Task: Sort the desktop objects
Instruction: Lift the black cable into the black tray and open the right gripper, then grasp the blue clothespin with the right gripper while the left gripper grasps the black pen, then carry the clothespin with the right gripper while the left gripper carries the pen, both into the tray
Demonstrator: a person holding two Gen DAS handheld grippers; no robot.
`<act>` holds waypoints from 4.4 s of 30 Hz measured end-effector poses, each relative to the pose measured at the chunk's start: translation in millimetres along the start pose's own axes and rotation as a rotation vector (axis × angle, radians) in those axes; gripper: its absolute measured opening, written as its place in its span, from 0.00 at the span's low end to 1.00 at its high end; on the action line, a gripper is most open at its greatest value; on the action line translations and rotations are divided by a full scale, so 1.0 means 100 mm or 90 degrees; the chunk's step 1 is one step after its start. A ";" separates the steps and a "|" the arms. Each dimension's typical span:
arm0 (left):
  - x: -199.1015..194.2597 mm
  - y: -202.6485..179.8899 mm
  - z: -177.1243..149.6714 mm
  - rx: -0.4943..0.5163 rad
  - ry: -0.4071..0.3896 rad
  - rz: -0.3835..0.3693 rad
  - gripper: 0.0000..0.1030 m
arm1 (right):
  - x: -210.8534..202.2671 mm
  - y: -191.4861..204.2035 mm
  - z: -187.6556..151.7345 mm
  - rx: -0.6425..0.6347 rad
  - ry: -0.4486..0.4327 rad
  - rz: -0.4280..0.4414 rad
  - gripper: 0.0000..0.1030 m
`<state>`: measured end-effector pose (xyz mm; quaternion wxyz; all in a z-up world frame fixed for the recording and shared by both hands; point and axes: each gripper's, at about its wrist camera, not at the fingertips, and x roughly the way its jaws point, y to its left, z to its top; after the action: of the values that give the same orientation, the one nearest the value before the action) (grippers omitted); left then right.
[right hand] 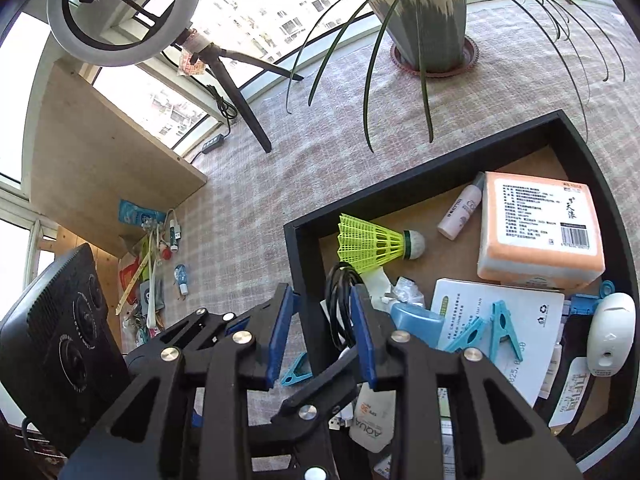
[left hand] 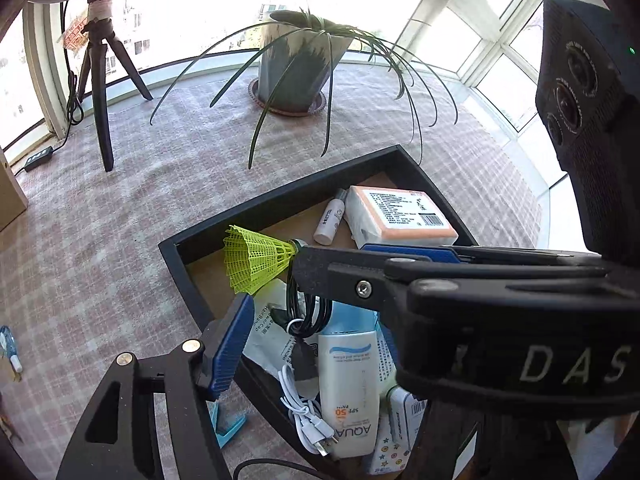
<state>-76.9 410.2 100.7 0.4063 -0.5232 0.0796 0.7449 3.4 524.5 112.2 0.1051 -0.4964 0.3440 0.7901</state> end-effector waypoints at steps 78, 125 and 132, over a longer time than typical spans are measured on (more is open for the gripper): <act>-0.69 1.35 -1.23 -0.102 0.023 0.200 0.10 | 0.90 0.91 -1.15 -0.118 0.047 -0.034 0.21; -0.63 -1.14 -0.47 0.016 -0.092 0.191 0.57 | -1.15 -0.89 -0.97 -0.106 -0.129 -0.122 0.57; -0.94 -0.58 -0.67 -0.027 -0.095 0.218 0.57 | -0.89 -0.35 -1.00 -0.148 -0.113 -0.091 0.58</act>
<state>22.7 363.2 168.1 0.2668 -0.4539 0.1214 0.8415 135.4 501.3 146.3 0.1332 -0.4565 0.2033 0.8559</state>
